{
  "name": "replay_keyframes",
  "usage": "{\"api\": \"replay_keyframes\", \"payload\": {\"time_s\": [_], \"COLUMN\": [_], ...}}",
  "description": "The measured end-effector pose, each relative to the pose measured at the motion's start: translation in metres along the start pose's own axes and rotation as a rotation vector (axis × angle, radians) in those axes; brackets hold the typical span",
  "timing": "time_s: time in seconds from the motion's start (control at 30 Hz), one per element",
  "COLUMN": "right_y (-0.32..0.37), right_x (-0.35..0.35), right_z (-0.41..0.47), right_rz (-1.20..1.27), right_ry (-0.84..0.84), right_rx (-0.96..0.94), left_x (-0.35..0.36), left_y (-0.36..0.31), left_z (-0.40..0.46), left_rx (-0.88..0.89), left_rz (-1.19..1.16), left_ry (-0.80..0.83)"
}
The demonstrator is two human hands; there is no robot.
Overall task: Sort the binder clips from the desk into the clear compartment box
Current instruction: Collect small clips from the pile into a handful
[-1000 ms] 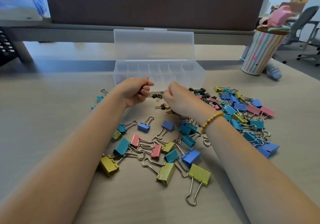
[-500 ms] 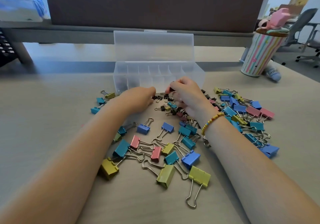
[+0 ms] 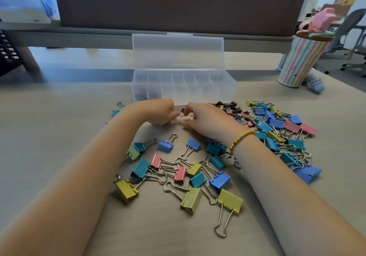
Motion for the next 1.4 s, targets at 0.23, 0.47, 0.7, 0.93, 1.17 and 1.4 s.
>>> {"api": "replay_keyframes", "payload": {"time_s": [0.23, 0.47, 0.7, 0.93, 1.17, 1.4], "right_y": [0.005, -0.009, -0.028, -0.029, -0.011, -0.007], "right_x": [0.001, -0.014, -0.009, -0.012, -0.017, -0.004], "right_z": [0.000, -0.001, -0.001, -0.005, -0.006, -0.006], "right_rz": [-0.169, 0.477, 1.650, 1.303, 0.212, -0.083], "right_ry": [0.019, -0.031, -0.023, -0.089, -0.161, -0.006], "right_rx": [0.016, 0.073, 0.153, 0.154, 0.157, 0.171], "left_x": [-0.019, -0.022, -0.005, 0.001, 0.004, 0.012], "left_y": [-0.005, -0.011, -0.006, -0.015, -0.015, -0.012], "left_z": [-0.006, -0.007, 0.005, 0.009, 0.017, 0.019], "left_rx": [0.452, 0.572, 0.216, 0.042, -0.108, -0.069], "left_rz": [-1.523, -1.852, -1.480, -0.327, 0.194, 0.221], "left_ry": [0.019, -0.070, -0.144, -0.282, -0.395, -0.320]}}
Point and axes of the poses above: each hand's wrist, its own z-axis towards the middle knuckle, its own x-axis out of the palm, y = z × x, the point moved 3 cm from there along z, towards the middle knuckle, and after that the axes turned 10 degrees about y, right-handed, at the moved point
